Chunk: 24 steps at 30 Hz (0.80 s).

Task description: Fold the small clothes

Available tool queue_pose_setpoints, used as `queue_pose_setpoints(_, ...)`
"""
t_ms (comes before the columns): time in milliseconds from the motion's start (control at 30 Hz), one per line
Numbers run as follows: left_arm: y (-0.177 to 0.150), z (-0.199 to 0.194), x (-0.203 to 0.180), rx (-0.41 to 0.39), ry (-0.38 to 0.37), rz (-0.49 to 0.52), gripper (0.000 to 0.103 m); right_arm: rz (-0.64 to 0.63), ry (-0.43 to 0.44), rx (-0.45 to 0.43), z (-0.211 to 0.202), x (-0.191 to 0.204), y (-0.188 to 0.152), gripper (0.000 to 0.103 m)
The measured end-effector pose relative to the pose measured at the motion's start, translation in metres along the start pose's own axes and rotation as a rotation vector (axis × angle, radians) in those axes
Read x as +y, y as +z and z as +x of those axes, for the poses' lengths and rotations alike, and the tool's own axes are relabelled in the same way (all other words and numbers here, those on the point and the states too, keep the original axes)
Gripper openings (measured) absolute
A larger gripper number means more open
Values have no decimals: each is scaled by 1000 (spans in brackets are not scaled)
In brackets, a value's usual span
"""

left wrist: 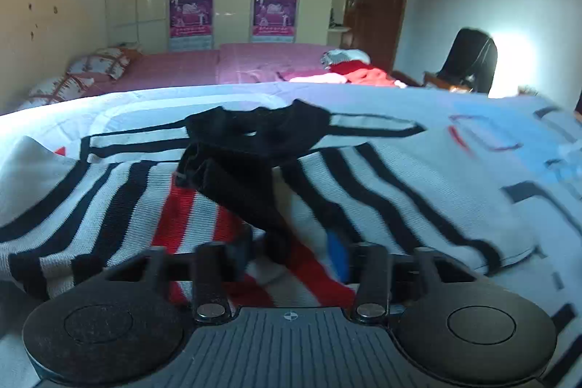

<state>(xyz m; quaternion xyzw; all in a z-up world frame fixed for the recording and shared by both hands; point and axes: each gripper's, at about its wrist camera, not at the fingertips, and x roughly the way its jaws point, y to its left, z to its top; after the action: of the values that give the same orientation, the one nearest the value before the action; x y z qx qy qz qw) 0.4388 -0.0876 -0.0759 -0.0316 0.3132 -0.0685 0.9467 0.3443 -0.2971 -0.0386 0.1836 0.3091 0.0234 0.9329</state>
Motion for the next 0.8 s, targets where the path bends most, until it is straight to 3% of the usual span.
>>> queue_pose_setpoints(200, -33, -68, 45, -83, 41, -83, 59, -28, 114, 37, 26, 36, -1, 47)
queue_pose_setpoints(267, -48, -82, 78, -105, 104, -97, 59, -71, 190, 71, 44, 64, -3, 47)
queue_pose_setpoints(367, -65, -98, 118, -76, 230, -108, 59, -222, 250, 125, 77, 113, -13, 47)
queue_pose_setpoints(500, -73, -86, 161, -11, 326, -157, 59, -397, 244, 156, 118, 161, -27, 47)
queue_pose_setpoints(600, -68, -73, 171, -15, 337, -152, 59, -517, 169, 146, 136, 186, -35, 43)
queue_pose_setpoints(633, -66, -69, 173, -16, 343, -154, 59, -536, 168, 126, 136, 190, -35, 34)
queue_pose_setpoints(667, -63, -63, 177, -13, 348, -168, 59, -553, 159, 108, 135, 194, -35, 4)
queue_pose_setpoints(800, -66, -44, 190, 1, 340, -237, 58, -541, 119, 13, 117, 188, -22, 5)
